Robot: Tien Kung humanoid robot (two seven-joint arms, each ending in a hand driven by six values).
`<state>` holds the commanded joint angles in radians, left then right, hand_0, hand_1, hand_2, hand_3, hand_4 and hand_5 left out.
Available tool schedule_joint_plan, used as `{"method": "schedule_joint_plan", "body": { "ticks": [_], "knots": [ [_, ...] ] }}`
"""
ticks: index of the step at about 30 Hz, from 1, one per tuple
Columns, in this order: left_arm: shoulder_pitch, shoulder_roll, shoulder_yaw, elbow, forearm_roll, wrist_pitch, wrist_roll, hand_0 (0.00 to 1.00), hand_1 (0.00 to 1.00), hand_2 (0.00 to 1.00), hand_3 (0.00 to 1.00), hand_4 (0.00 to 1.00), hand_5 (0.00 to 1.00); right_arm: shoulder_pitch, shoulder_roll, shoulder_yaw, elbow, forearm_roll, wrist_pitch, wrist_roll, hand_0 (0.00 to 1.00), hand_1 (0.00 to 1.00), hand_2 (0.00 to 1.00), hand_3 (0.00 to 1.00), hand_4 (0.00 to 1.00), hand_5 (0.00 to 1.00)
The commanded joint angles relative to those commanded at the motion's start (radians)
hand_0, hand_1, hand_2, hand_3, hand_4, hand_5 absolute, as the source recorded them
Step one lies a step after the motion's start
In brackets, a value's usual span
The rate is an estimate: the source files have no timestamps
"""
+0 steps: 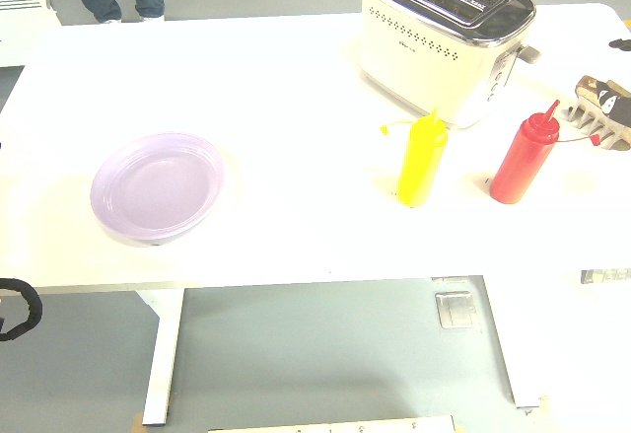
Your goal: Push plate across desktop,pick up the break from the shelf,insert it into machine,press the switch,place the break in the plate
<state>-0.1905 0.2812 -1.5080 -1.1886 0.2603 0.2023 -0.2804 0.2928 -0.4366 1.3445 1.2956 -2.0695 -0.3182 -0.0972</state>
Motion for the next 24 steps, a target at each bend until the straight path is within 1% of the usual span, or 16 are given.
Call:
{"method": "schedule_joint_plan", "body": {
  "ticks": [3, 5, 6, 7, 12, 13, 16, 24],
  "knots": [
    [-0.006, -0.002, 0.003, 0.010, -0.005, -0.003, 0.002, 0.784, 0.712, 0.653, 0.618, 0.643, 0.752, 0.004, 0.001, -0.004, -0.012, -0.014, 0.001, -0.001, 0.789, 0.763, 0.779, 0.751, 0.718, 0.094],
    [-0.021, -0.005, 0.013, 0.033, -0.011, -0.009, 0.005, 0.784, 0.712, 0.653, 0.618, 0.643, 0.752, 0.010, 0.003, -0.008, -0.035, -0.023, 0.003, -0.004, 0.789, 0.763, 0.779, 0.751, 0.718, 0.094],
    [-0.036, -0.009, 0.023, 0.053, -0.014, -0.014, 0.006, 0.784, 0.712, 0.653, 0.618, 0.643, 0.752, 0.016, 0.003, -0.013, -0.054, -0.024, 0.007, -0.008, 0.789, 0.763, 0.779, 0.751, 0.718, 0.094],
    [-0.042, -0.011, 0.027, 0.061, -0.015, -0.016, 0.006, 0.784, 0.721, 0.667, 0.631, 0.651, 0.765, 0.018, 0.003, -0.015, -0.061, -0.022, 0.009, -0.010, 0.789, 0.775, 0.794, 0.791, 0.735, 0.117],
    [-0.063, -0.016, 0.042, 0.088, -0.014, -0.022, 0.007, 0.784, 0.721, 0.667, 0.631, 0.651, 0.765, 0.026, 0.004, -0.024, -0.087, -0.008, 0.017, -0.019, 0.789, 0.775, 0.794, 0.791, 0.735, 0.117],
    [-0.065, -0.016, 0.044, 0.091, -0.014, -0.022, 0.007, 0.784, 0.728, 0.680, 0.649, 0.667, 0.783, 0.027, 0.004, -0.024, -0.090, -0.006, 0.017, -0.020, 0.790, 0.778, 0.803, 0.801, 0.744, 0.126],
    [-0.082, -0.020, 0.058, 0.113, -0.012, -0.026, 0.008, 0.784, 0.728, 0.680, 0.649, 0.667, 0.783, 0.032, 0.006, -0.029, -0.111, 0.005, 0.020, -0.023, 0.790, 0.778, 0.803, 0.801, 0.744, 0.126],
    [-0.120, -0.029, 0.102, 0.163, -0.002, -0.034, 0.013, 0.785, 0.731, 0.683, 0.659, 0.674, 0.792, 0.047, 0.011, -0.036, -0.150, 0.015, 0.015, -0.023, 0.790, 0.779, 0.805, 0.806, 0.743, 0.124]
  ]
}}
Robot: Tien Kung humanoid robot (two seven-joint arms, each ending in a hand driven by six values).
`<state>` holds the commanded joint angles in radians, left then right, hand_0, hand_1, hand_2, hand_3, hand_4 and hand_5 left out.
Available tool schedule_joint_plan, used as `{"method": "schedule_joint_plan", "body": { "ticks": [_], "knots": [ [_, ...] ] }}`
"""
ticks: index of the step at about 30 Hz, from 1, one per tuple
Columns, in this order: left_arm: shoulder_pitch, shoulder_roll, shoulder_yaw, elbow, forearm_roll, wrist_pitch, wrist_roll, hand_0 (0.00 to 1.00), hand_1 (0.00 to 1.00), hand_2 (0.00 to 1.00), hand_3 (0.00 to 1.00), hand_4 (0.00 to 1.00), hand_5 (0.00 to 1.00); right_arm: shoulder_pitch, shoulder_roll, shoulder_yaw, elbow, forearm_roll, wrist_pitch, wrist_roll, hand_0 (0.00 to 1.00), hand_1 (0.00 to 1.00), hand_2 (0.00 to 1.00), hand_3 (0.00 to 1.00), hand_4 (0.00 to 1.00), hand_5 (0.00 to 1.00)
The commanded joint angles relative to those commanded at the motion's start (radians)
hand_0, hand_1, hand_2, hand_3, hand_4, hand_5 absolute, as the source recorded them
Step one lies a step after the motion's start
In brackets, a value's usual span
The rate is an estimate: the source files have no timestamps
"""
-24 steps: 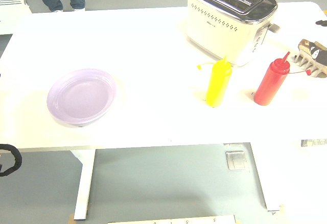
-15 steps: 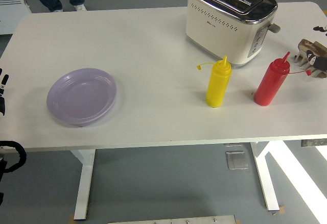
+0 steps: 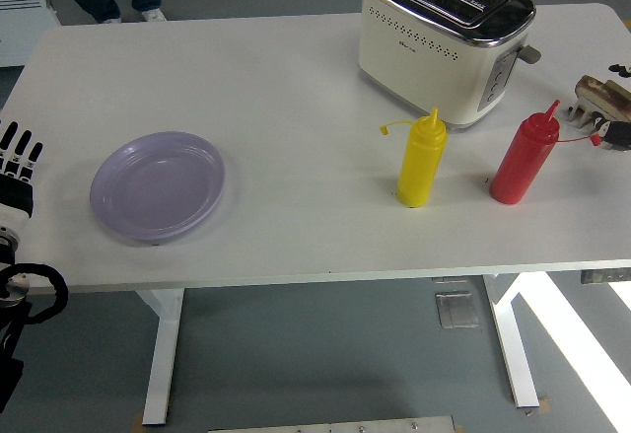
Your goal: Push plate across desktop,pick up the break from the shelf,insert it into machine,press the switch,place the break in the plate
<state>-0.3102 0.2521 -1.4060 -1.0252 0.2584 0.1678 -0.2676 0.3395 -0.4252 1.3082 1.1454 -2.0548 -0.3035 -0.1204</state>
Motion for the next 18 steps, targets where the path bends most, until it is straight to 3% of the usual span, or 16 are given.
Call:
{"method": "schedule_joint_plan", "body": {
  "ticks": [18],
  "knots": [
    [-0.057, -0.013, 0.083, 0.087, 0.006, -0.018, 0.015, 0.786, 0.736, 0.688, 0.675, 0.691, 0.816, 0.045, 0.007, -0.034, -0.074, 0.040, -0.020, 0.010, 0.788, 0.777, 0.802, 0.803, 0.762, 0.156]
  ]
}}
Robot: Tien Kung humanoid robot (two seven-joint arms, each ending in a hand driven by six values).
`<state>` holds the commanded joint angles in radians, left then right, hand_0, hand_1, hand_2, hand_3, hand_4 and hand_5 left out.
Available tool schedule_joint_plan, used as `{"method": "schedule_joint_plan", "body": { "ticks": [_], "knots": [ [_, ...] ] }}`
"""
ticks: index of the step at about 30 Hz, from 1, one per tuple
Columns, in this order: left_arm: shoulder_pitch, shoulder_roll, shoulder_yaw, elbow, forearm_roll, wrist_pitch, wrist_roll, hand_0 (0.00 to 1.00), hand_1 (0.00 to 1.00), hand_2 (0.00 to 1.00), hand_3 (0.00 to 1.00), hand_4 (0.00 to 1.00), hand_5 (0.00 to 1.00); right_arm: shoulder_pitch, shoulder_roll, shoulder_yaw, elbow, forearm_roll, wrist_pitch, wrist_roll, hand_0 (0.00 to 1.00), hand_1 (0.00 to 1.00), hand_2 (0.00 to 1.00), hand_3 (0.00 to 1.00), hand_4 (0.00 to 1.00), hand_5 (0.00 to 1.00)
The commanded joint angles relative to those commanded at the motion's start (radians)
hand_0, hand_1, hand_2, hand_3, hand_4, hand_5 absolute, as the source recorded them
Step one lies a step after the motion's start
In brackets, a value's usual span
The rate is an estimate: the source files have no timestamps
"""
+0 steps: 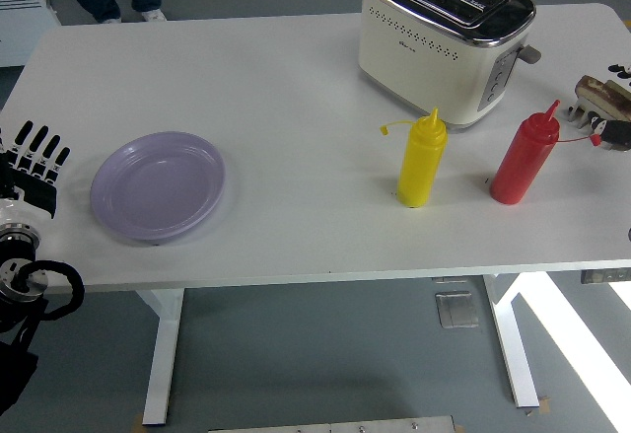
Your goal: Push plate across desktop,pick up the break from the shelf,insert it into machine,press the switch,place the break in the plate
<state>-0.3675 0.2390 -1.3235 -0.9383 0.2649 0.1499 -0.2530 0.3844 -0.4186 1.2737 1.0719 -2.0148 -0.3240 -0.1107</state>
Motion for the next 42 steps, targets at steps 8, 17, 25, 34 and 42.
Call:
{"method": "schedule_joint_plan", "body": {
  "ticks": [8, 17, 25, 34, 42],
  "knots": [
    [-0.019, -0.009, 0.045, 0.016, -0.004, -0.002, 0.007, 0.785, 0.737, 0.690, 0.685, 0.696, 0.827, 0.016, 0.003, -0.019, -0.022, 0.004, -0.014, 0.000, 0.773, 0.737, 0.754, 0.782, 0.756, 0.159],
    [-0.034, -0.018, 0.083, 0.023, -0.009, -0.006, 0.014, 0.785, 0.738, 0.691, 0.684, 0.696, 0.827, 0.030, 0.003, -0.037, -0.048, 0.002, -0.034, -0.007, 0.750, 0.713, 0.719, 0.765, 0.754, 0.155],
    [-0.042, -0.023, 0.114, 0.021, -0.015, -0.006, 0.019, 0.785, 0.738, 0.690, 0.684, 0.697, 0.829, 0.036, 0.002, -0.051, -0.070, 0.010, -0.045, -0.008, 0.717, 0.661, 0.623, 0.723, 0.724, 0.141],
    [-0.054, -0.033, 0.166, 0.011, -0.033, -0.010, 0.020, 0.784, 0.738, 0.689, 0.684, 0.697, 0.829, 0.037, 0.003, -0.062, -0.077, 0.016, -0.066, -0.006, 0.711, 0.655, 0.600, 0.692, 0.708, 0.133],
    [-0.062, -0.039, 0.201, -0.005, -0.043, -0.009, 0.019, 0.785, 0.739, 0.689, 0.684, 0.696, 0.830, 0.040, 0.004, -0.073, -0.077, 0.026, -0.083, -0.001, 0.703, 0.646, 0.584, 0.639, 0.684, 0.126]
  ]
}}
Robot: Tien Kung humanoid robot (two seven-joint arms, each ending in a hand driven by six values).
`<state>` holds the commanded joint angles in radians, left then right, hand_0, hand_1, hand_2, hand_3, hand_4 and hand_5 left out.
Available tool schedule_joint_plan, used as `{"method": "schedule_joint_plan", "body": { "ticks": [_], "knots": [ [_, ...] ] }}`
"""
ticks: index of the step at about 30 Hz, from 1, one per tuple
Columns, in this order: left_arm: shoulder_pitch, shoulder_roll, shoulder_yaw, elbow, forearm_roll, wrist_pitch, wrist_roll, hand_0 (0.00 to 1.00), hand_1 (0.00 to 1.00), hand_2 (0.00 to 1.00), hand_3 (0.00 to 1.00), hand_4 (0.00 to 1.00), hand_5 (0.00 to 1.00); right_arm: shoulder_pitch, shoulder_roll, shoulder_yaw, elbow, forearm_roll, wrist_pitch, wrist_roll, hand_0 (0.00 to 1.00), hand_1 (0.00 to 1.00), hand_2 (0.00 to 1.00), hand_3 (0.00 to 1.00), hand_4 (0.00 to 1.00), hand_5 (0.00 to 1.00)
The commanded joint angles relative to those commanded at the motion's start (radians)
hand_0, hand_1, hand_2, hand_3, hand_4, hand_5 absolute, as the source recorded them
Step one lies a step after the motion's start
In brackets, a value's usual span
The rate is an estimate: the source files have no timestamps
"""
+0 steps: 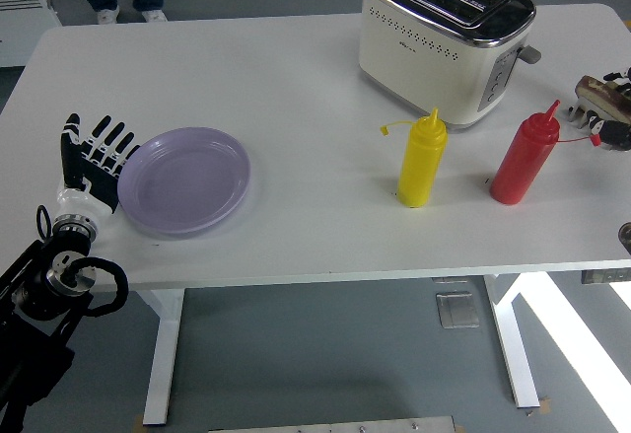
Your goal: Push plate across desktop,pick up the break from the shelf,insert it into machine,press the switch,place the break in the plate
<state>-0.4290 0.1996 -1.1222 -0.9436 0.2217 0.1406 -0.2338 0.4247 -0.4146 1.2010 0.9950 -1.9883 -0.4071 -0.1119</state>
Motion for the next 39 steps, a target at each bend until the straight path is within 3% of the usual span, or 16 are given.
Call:
{"method": "schedule_joint_plan", "body": {
  "ticks": [1, 19, 20, 25, 26, 37, 39],
  "knots": [
    [-0.001, -0.001, 0.006, -0.002, -0.001, 0.000, 0.000, 0.785, 0.737, 0.688, 0.684, 0.696, 0.831, 0.000, 0.000, -0.002, -0.001, 0.002, -0.002, 0.000, 0.693, 0.638, 0.573, 0.587, 0.668, 0.134],
    [-0.016, -0.010, 0.083, -0.047, -0.044, 0.000, 0.006, 0.784, 0.737, 0.687, 0.682, 0.695, 0.831, 0.004, 0.002, -0.015, -0.026, 0.011, -0.047, 0.009, 0.676, 0.616, 0.548, 0.549, 0.606, 0.090],
    [-0.016, -0.010, 0.087, -0.050, -0.048, 0.000, 0.007, 0.784, 0.737, 0.686, 0.682, 0.693, 0.831, 0.004, 0.002, -0.016, -0.026, 0.012, -0.051, 0.010, 0.657, 0.602, 0.530, 0.517, 0.507, 0.036],
    [-0.016, -0.010, 0.102, -0.065, -0.060, 0.000, 0.010, 0.784, 0.737, 0.686, 0.682, 0.693, 0.831, 0.004, 0.001, -0.019, -0.031, 0.016, -0.063, 0.011, 0.657, 0.602, 0.530, 0.517, 0.507, 0.036],
    [-0.016, -0.010, 0.104, -0.067, -0.062, 0.000, 0.010, 0.784, 0.737, 0.684, 0.682, 0.692, 0.831, 0.003, 0.002, -0.020, -0.032, 0.017, -0.065, 0.011, 0.651, 0.595, 0.533, 0.496, 0.421, 0.002],
    [-0.018, -0.010, 0.127, -0.094, -0.091, -0.008, 0.032, 0.783, 0.736, 0.683, 0.681, 0.690, 0.829, 0.002, 0.001, -0.022, -0.035, 0.016, -0.090, 0.016, 0.646, 0.592, 0.534, 0.482, 0.391, 0.002],
    [-0.018, -0.009, 0.134, -0.098, -0.093, -0.010, 0.041, 0.781, 0.733, 0.682, 0.680, 0.690, 0.831, 0.003, 0.000, -0.023, -0.033, 0.018, -0.095, 0.018, 0.639, 0.587, 0.537, 0.466, 0.340, 0.002]
  ]
}}
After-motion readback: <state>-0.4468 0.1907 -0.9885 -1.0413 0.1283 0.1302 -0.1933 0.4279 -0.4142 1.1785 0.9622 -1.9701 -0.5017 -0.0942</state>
